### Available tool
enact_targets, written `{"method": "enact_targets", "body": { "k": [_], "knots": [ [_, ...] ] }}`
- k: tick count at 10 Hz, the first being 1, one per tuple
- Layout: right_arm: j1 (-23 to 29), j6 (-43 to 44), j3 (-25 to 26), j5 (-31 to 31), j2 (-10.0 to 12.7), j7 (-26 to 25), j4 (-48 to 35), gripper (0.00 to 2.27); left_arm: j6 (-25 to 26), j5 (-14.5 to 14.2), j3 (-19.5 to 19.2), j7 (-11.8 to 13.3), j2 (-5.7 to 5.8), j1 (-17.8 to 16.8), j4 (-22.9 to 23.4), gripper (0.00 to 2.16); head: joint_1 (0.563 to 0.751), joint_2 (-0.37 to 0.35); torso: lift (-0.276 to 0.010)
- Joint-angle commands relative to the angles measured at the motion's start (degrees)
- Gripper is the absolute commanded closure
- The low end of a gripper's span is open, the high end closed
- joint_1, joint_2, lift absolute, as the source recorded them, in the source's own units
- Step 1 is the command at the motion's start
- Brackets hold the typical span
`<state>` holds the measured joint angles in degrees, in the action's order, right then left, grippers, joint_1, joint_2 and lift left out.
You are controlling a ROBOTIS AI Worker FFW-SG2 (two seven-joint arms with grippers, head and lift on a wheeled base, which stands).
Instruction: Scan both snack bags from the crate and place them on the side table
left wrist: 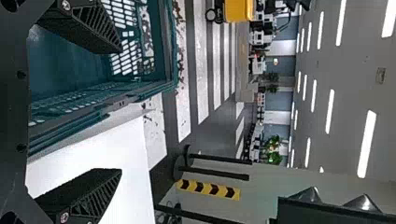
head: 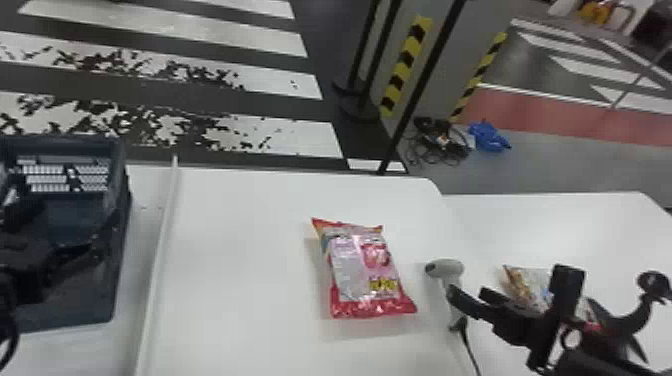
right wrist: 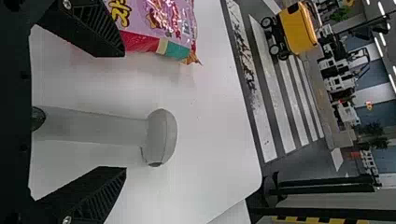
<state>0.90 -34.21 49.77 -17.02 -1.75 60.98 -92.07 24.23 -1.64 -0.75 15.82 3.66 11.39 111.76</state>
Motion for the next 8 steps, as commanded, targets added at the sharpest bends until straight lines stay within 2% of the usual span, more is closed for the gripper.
{"method": "enact_targets", "body": {
  "k": [1,6,7,8],
  "knots": [
    [-2.0,1.5,-0.2,-2.0,-0.4,0.0,3.5,0.06,0.0,0.2,0.2,0.1,-0.06,-0.1,-0.8,0.09,0.695,-0.350,-0.098],
    [-8.0,7.7,-0.9,-7.2,-4.7,-0.5,16.0,0.08,0.0,0.2,-0.1,0.3,-0.23,-0.4,-2.2,0.09,0.695,-0.350,-0.098],
    [-8.7,8.4,-1.0,-8.0,-5.8,-0.5,18.3,0.21,0.0,0.2,-0.1,0.3,-0.23,-0.6,-2.7,0.09,0.695,-0.350,-0.098],
    [-9.6,8.4,-1.0,-9.1,-6.7,-0.5,20.1,0.43,0.0,0.2,-0.1,0.3,-0.32,-0.7,-2.9,0.09,0.695,-0.350,-0.098]
  ]
}}
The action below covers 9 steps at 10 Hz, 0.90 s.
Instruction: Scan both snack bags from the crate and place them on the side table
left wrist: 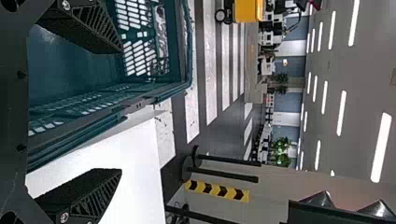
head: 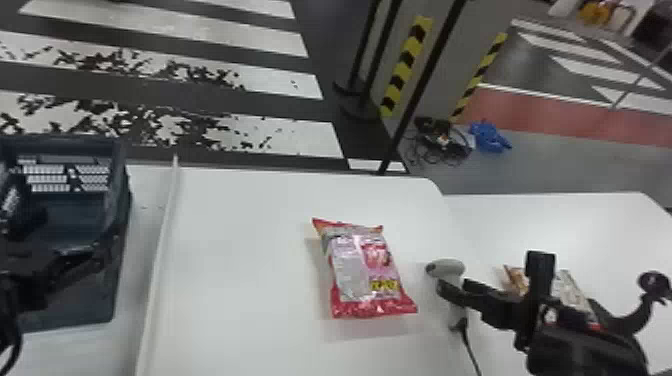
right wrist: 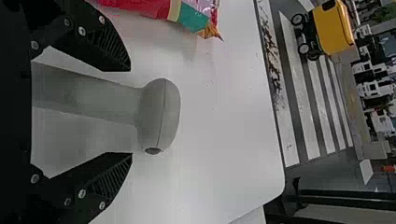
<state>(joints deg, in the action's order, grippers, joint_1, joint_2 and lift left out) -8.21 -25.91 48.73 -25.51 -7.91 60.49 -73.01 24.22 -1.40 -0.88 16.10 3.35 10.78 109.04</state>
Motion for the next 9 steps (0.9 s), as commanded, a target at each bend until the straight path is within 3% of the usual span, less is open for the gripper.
{"method": "enact_targets", "body": {
  "k": [1,2,3,4,5,7,9],
  "knots": [
    [-0.7,-0.4,-0.2,-1.2,-1.1,0.1,1.6,0.68,0.0,0.0,0.0,0.1,-0.10,-0.1,-0.1,0.09,0.695,-0.350,-0.098],
    [-0.8,-1.3,-0.5,-2.4,-1.2,0.2,1.8,1.27,0.0,0.0,0.1,0.2,-0.10,-0.1,-0.1,0.09,0.695,-0.350,-0.098],
    [-0.8,-1.8,-0.7,-3.1,-1.3,0.5,2.0,1.71,0.0,0.0,0.1,0.2,-0.01,-0.1,-0.1,0.09,0.695,-0.350,-0.098],
    [-0.8,-2.0,-0.9,-3.8,-1.4,1.0,2.1,1.83,0.0,0.0,0.1,0.2,-0.01,-0.1,-0.1,0.09,0.695,-0.350,-0.098],
    [-0.8,-2.2,-1.1,-3.7,-1.2,1.0,2.1,2.23,0.0,0.0,0.1,0.2,-0.01,-0.1,-0.3,0.09,0.695,-0.350,-0.098],
    [0.0,-4.5,-0.7,-2.8,-0.2,1.0,-1.2,2.23,0.0,0.0,0.1,0.2,0.08,0.0,-0.2,0.09,0.695,-0.350,-0.098],
    [0.6,-10.8,-1.0,-1.8,2.3,1.1,-9.0,2.24,0.0,0.0,0.4,0.2,0.08,0.0,-0.1,0.09,0.695,-0.350,-0.098]
  ]
}}
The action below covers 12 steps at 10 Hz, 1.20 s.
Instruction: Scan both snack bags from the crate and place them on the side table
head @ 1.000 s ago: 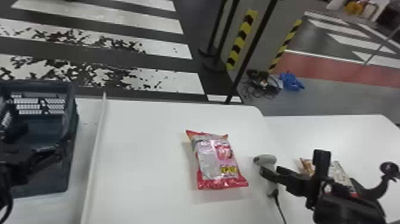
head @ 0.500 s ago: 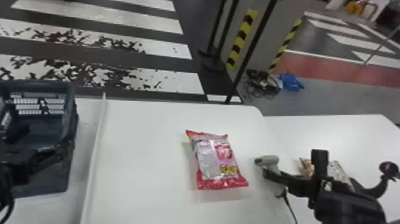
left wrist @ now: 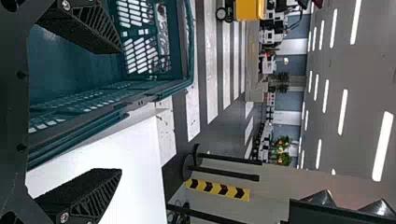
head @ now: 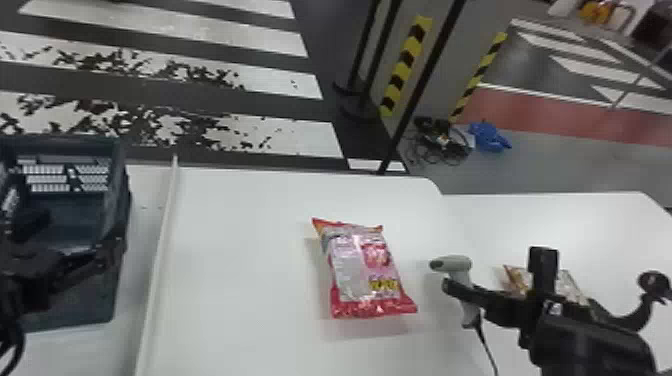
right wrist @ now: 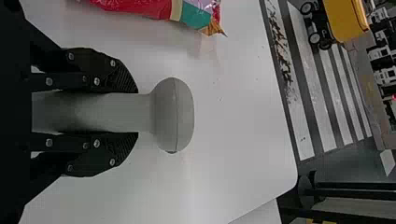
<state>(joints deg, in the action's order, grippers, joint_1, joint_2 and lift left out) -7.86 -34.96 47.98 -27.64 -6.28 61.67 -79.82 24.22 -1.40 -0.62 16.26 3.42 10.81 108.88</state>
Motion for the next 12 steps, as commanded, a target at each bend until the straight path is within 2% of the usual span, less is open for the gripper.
{"method": "enact_targets", "body": {
  "k": [1,3,6,9,12],
  "knots": [
    [0.3,-2.3,-0.8,0.3,2.4,0.1,-5.6,2.24,0.0,0.0,0.2,0.0,-0.17,0.1,0.0,0.09,0.695,-0.350,-0.098],
    [1.2,-9.1,-3.9,1.7,4.0,0.1,-11.4,2.24,0.0,0.0,0.2,0.0,0.01,0.2,0.2,0.09,0.695,-0.350,-0.098],
    [3.3,-15.6,-9.3,3.0,6.3,0.1,-19.3,2.24,0.0,0.0,-0.1,0.0,0.10,0.3,0.3,0.09,0.695,-0.291,-0.098],
    [5.2,-18.4,-13.9,3.6,6.3,0.1,-23.9,2.24,0.0,-0.2,-0.2,-0.1,0.27,0.3,0.2,0.09,0.695,-0.247,-0.098],
    [5.4,-19.5,-17.4,3.3,6.3,-0.2,-24.2,2.24,0.0,-0.3,-0.2,-0.1,0.27,0.2,0.1,0.09,0.695,-0.214,-0.098]
  ]
}}
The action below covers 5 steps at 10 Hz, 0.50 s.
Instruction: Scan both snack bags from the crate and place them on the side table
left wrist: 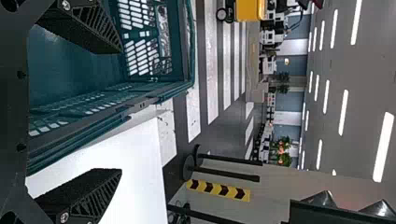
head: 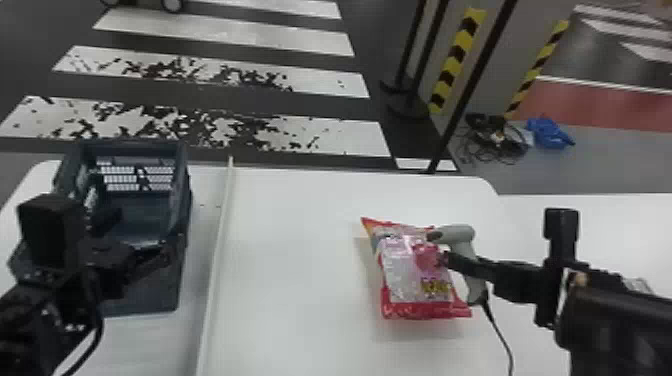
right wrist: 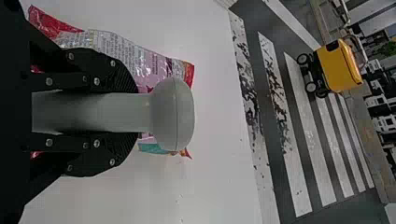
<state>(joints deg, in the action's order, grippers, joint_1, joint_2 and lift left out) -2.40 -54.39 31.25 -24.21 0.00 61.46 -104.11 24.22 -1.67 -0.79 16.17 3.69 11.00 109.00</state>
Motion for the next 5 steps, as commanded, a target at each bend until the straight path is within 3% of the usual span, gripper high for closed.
{"method": "enact_targets", "body": {
  "k": [1,5],
  "knots": [
    [-0.5,-0.1,-1.5,-0.4,0.1,-0.2,0.3,2.24,0.0,0.0,0.0,0.0,0.00,0.0,-0.1,0.09,0.695,-0.204,-0.098],
    [-3.2,0.1,-2.2,-1.9,0.1,-0.6,5.1,2.24,-0.2,-0.2,-0.1,0.1,0.09,0.2,0.1,0.09,0.695,-0.183,-0.098]
  ]
}}
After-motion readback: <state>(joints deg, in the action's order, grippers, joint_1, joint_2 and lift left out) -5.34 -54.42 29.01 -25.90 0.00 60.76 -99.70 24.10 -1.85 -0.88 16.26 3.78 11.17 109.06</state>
